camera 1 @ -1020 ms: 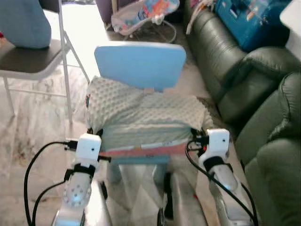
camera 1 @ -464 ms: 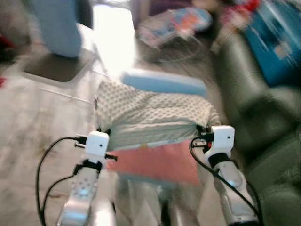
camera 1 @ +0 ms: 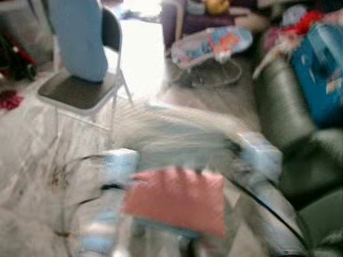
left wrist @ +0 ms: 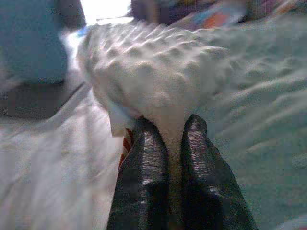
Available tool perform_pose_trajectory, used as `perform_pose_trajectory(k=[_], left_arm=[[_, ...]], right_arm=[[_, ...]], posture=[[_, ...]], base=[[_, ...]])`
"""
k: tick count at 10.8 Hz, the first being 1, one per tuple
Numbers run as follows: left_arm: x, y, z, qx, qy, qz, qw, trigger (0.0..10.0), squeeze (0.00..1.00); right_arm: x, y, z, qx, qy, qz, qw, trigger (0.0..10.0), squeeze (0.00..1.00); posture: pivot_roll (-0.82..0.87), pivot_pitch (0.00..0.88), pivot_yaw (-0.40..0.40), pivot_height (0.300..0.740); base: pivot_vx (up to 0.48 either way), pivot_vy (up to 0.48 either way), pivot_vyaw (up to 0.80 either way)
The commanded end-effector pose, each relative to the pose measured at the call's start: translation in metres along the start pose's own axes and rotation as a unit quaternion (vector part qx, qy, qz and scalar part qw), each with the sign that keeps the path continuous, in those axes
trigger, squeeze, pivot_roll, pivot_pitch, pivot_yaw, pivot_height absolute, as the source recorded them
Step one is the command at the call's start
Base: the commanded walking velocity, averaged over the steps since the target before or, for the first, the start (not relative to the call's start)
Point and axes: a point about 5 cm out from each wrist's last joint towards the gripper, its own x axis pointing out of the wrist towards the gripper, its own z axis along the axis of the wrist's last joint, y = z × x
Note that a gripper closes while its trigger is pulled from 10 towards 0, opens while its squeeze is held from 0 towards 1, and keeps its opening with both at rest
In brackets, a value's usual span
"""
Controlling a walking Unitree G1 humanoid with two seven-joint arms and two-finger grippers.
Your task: Move the pillow to the sofa
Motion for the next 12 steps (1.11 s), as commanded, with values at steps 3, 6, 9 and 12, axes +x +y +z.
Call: perform_pose_trajectory(k=[3, 6, 9, 12], left_arm=[[-0.008, 0.021, -0.012, 0.000, 0.024, 0.020, 1.000, 10.0, 0.00], [-0.013, 0.028, -0.010, -0.010, 0.024, 0.014, 1.000, 10.0, 0.00], [-0.019, 0.026, -0.015, -0.047, 0.047, 0.017, 0.998, 10.0, 0.00], [-0.021, 0.026, -0.013, -0.049, 0.048, 0.007, 0.998, 10.0, 0.00]], right_arm=[[0.006, 0.007, 0.019, 0.009, -0.042, 0.000, 0.999, 10.0, 0.00], [0.008, 0.001, 0.013, 0.011, -0.018, -0.003, 1.000, 10.0, 0.00], [0.008, 0.006, 0.009, 0.016, -0.010, 0.003, 1.000, 10.0, 0.00], [0.013, 0.000, 0.010, 0.006, -0.005, -0.001, 1.000, 10.0, 0.00]], posture=[[-0.05, 0.001, -0.102, 0.740], [-0.04, 0.049, -0.089, 0.740], [-0.03, 0.065, -0.093, 0.740], [-0.03, 0.070, -0.086, 0.740]], base=[[0.000, 0.000, 0.00], [0.000, 0.000, 0.00], [0.000, 0.000, -0.44], [-0.299, 0.000, 0.00]])
